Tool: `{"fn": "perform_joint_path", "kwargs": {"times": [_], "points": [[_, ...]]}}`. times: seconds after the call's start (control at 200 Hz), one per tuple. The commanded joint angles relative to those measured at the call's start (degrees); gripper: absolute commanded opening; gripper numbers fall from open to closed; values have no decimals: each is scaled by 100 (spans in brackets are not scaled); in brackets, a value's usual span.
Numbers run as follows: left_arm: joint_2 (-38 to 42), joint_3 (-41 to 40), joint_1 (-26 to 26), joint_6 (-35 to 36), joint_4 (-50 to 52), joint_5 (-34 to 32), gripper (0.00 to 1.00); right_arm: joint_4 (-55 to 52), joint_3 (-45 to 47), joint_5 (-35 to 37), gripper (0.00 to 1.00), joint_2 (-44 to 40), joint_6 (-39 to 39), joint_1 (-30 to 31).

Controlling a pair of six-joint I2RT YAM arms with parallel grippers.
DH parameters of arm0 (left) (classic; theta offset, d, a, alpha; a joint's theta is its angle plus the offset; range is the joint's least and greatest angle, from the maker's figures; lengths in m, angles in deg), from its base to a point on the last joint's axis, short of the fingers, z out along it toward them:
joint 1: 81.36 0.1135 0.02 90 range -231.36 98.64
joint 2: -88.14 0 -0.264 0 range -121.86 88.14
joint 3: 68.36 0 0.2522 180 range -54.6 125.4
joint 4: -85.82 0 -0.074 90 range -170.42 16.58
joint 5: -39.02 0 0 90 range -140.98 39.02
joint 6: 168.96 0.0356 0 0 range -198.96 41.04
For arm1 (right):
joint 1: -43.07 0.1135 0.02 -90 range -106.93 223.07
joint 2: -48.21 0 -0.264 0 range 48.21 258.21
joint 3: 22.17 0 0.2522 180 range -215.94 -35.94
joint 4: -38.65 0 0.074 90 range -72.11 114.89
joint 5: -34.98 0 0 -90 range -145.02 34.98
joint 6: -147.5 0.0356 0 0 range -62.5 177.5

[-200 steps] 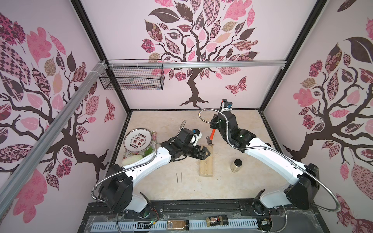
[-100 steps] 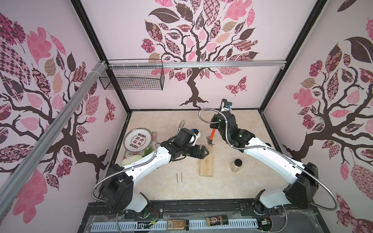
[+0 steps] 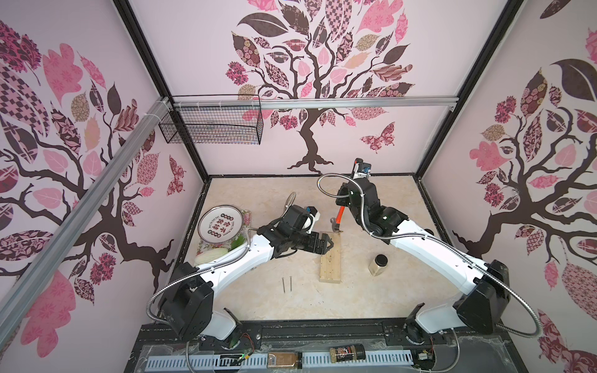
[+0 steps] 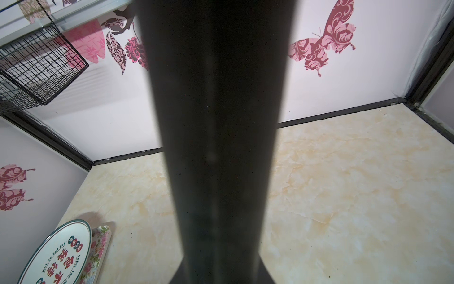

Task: Use a claw hammer to pull out a nail
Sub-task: Remove the nail from the mounting plate.

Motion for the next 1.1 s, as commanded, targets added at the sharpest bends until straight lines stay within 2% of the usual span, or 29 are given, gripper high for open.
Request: {"fn": "perform_joint_path", "kwargs": {"times": [0.0,1.095], "points": [[-75,-13,28,71,-54,-44,98,498,-337,38,6,-73,-1,39],[-86,83,35,220,-12,83,98,683,-222,29,5,-46,-84,34]]}}
